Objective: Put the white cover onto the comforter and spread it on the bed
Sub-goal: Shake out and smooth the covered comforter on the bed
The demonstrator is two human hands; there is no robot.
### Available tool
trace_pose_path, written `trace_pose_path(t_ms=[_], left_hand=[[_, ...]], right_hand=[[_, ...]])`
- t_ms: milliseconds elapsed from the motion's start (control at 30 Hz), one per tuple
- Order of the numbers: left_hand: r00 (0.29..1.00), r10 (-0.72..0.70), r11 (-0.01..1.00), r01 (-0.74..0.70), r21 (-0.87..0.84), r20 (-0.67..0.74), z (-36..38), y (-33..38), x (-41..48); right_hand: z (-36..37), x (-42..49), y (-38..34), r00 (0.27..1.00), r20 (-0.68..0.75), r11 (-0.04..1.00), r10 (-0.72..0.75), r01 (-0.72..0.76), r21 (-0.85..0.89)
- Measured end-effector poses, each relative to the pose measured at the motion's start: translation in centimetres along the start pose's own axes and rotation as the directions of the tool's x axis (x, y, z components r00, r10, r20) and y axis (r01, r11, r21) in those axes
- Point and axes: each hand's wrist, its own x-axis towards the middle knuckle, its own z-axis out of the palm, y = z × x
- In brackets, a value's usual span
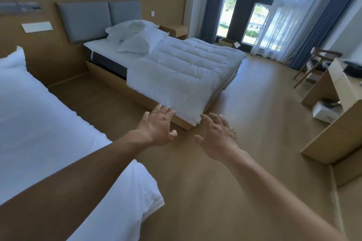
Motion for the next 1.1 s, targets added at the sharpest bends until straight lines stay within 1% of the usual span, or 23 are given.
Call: trace_pose_path(t_ms=[233, 367, 500, 633, 767, 933, 1000, 1100], left_hand=[[0.998, -0.067, 0.998, 0.067, 0.005, 0.019, -0.7, -2.5, 14.3], [0.985, -0.173, 0.985, 0.173, 0.021, -0.024, -1.1, -5.2, 21.9], [0.951, -0.306, 0.952, 0.306, 0.006, -0.054, -2.9, -8.1, 27.3], [0.887, -0.458, 0.889, 0.458, -0.006, -0.056, -4.2, -12.2, 30.7], [0.822, -0.564, 0.824, 0.567, 0.019, -0.073, -5.0, -18.2, 33.8], [0.762, -0.639, 0.766, 0.642, -0.003, -0.101, -6.1, -26.7, 38.6], [0.735, -0.673, 0.739, 0.673, -0.037, -0.086, -6.7, -30.2, 40.4], [0.725, -0.685, 0.728, 0.686, -0.02, -0.066, -8.4, -35.4, 42.9]], right_hand=[[-0.4, 15.7, 1.8, 0.997, 0.045, 0.998, -0.066, 0.066, 0.0], [-0.5, 25.1, 2.1, 0.981, 0.077, 0.984, -0.177, 0.177, -0.001], [-1.9, 34.2, 0.5, 0.937, 0.108, 0.942, -0.332, 0.335, -0.009], [-2.2, 42.1, -3.3, 0.872, 0.137, 0.88, -0.47, 0.475, 0.002], [-1.0, 48.8, -8.2, 0.795, 0.178, 0.81, -0.579, 0.586, 0.017], [1.2, 57.4, -16.0, 0.714, 0.198, 0.731, -0.671, 0.682, 0.016], [1.7, 60.8, -19.2, 0.69, 0.217, 0.706, -0.69, 0.708, -0.005], [1.9, 65.7, -23.8, 0.668, 0.218, 0.685, -0.712, 0.729, 0.005]])
